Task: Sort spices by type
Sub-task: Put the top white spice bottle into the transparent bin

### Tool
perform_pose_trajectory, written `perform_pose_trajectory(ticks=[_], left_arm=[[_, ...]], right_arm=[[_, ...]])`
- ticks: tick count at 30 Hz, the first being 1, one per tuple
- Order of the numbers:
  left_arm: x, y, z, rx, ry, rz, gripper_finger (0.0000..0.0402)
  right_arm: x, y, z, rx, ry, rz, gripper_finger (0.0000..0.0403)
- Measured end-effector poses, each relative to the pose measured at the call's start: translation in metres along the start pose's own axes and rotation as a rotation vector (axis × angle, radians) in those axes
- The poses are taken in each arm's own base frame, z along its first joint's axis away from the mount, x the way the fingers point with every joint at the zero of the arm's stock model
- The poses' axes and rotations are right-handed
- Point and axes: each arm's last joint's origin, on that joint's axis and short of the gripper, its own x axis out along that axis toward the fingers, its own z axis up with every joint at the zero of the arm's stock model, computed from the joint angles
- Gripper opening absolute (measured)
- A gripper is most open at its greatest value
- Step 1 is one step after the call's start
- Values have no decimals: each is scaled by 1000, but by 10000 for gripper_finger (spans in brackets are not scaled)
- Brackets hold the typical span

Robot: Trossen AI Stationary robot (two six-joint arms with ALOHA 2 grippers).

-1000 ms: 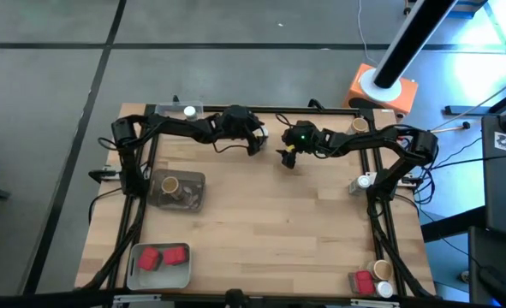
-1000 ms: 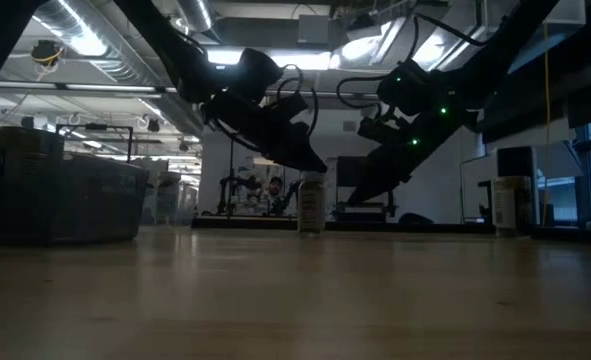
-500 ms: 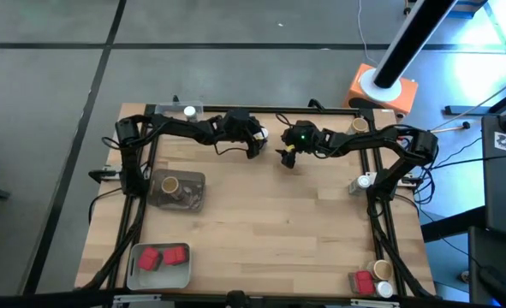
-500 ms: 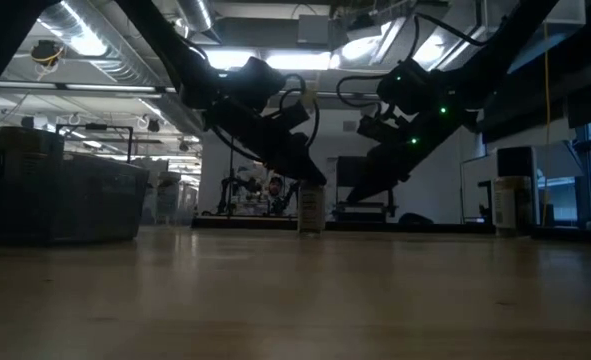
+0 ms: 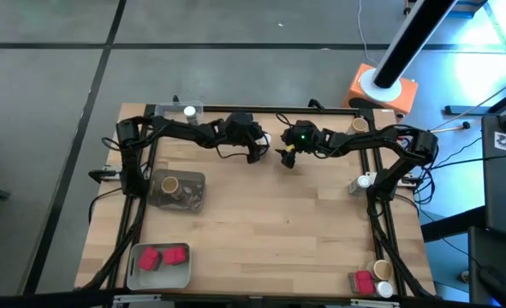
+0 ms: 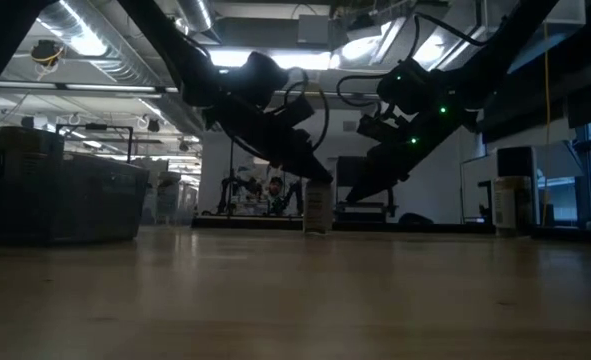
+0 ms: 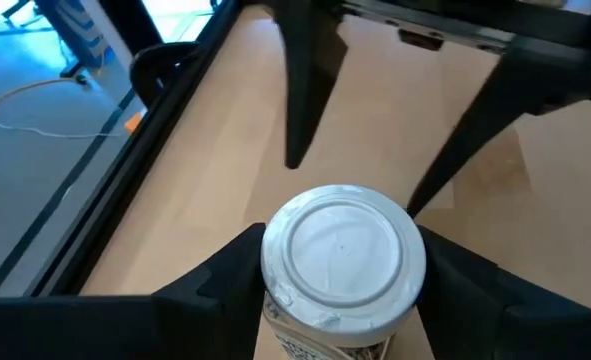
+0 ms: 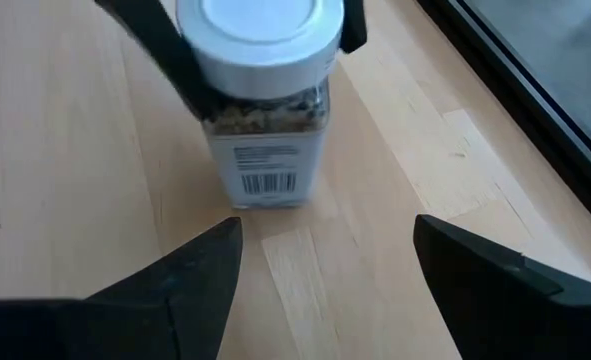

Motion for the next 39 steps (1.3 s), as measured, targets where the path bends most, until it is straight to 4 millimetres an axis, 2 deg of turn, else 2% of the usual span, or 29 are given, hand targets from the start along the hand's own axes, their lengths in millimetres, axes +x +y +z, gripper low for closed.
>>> perform_pose_trajectory(ticks=[6,13,20,25,35,39], left_arm=[[-19,-2,16,11,10,61,192],[-63,-7,44,28,22,131,193],[-111,-2,61,23,53,240,194],[-136,2,63,26,98,307,194],[-156,12,55,4,209,394,193],[-170,16,54,-13,224,435,193]], right_arm=[[0,0,0,0,0,0,294],[0,0,0,0,0,0,294],[0,0,0,-1,-1,0,294],[0,0,0,-4,-1,0,294],[0,0,1,-4,-5,-1,294],[0,0,1,-4,-5,-1,294]])
